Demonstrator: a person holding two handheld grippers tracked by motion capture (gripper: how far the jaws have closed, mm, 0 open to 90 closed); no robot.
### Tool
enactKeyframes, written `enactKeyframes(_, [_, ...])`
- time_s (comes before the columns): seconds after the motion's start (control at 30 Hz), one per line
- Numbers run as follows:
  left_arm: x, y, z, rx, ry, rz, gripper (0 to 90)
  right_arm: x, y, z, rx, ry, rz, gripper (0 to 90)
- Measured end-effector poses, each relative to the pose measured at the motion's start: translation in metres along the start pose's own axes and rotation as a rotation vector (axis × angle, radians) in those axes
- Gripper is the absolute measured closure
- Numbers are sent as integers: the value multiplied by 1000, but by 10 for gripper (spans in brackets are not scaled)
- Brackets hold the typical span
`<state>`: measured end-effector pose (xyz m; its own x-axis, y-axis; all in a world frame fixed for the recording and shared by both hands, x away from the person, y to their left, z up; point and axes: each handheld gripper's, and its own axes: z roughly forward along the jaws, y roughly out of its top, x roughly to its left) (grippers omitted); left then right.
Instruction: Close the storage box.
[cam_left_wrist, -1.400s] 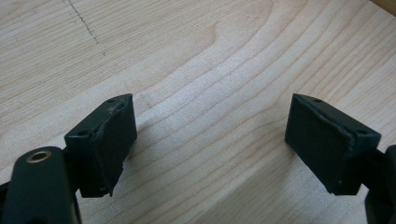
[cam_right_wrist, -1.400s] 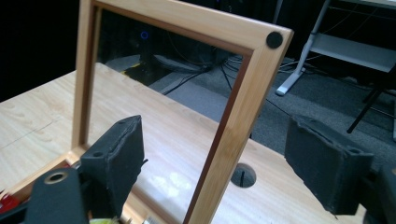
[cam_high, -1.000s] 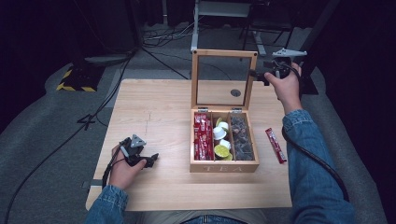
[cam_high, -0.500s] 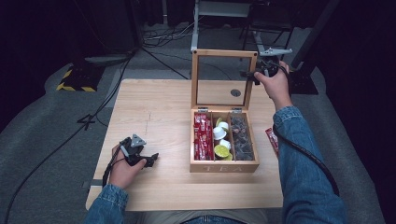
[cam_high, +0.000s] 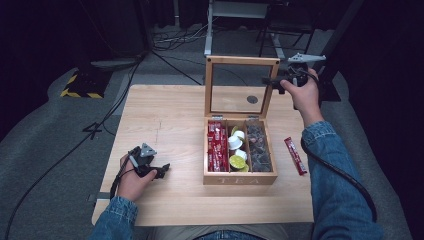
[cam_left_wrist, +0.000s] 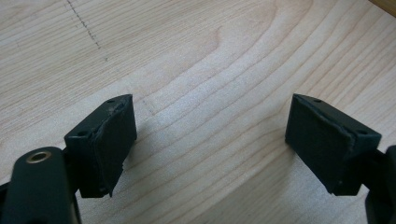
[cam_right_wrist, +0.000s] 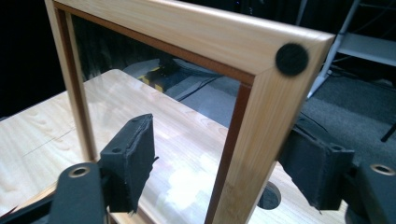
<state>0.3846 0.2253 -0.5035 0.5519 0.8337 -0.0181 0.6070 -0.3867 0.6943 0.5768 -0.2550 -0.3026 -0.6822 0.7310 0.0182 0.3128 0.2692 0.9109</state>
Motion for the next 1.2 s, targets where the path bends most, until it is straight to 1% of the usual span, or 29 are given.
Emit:
enactKeyframes(0.07, [0, 0, 0, 1, 0, 1, 168, 3, 1, -7, -1, 10, -14, 290])
enactKeyframes(0.1, [0, 0, 0, 1, 0, 1, 168, 3, 1, -7, -1, 10, -14, 290])
enactKeyframes(0.13, [0, 0, 0, 0, -6, -3, 168, 7, 1, -14, 0, 14, -27, 296])
enactKeyframes(0.2, [0, 0, 0, 0, -6, -2, 168, 11, 3, -21, -6, 19, -34, 296])
enactKeyframes(0.3, [0, 0, 0, 0, -2, 1, 168, 18, 4, -30, 12, 30, -42, 290])
enactKeyframes(0.4, [0, -1, -1, 3, -12, 1, 168, 22, 3, -39, 19, 44, -42, 321])
enactKeyframes(0.53, [1, -1, -1, 2, -11, 9, 168, 28, 0, -49, 24, 52, -55, 366])
enactKeyframes(0.6, [1, -1, -1, 2, -11, 9, 168, 29, 0, -51, 26, 55, -56, 376])
enactKeyframes(0.63, [1, -1, -1, 2, -11, 8, 168, 32, -2, -56, 29, 60, -53, 398])
enactKeyframes(0.67, [1, -1, -1, 2, -11, 8, 168, 32, -2, -56, 29, 60, -53, 398])
enactKeyframes(0.77, [1, -1, -1, 1, -13, 7, 168, 37, -3, -64, 32, 68, -38, 392])
enactKeyframes(0.8, [1, -1, -1, 0, -14, 5, 167, 37, -4, -65, 56, 77, -44, 386])
enactKeyframes(0.83, [1, -1, -1, 0, -14, 5, 168, 38, -6, -67, 80, 85, -48, 392])
enactKeyframes(0.87, [1, -1, -1, 0, -15, 5, 167, 40, -8, -68, 85, 85, -45, 392])
enactKeyframes(0.93, [1, -1, -1, 0, -16, 3, 167, 42, -11, -70, 87, 95, -37, 392])
enactKeyframes(1.03, [1, -1, -1, 0, -16, 5, 167, 48, -16, -77, 95, 93, -45, 388])
enactKeyframes(1.2, [1, -1, -1, 0, -17, 3, 167, 58, -25, -86, 109, 104, -54, 380])
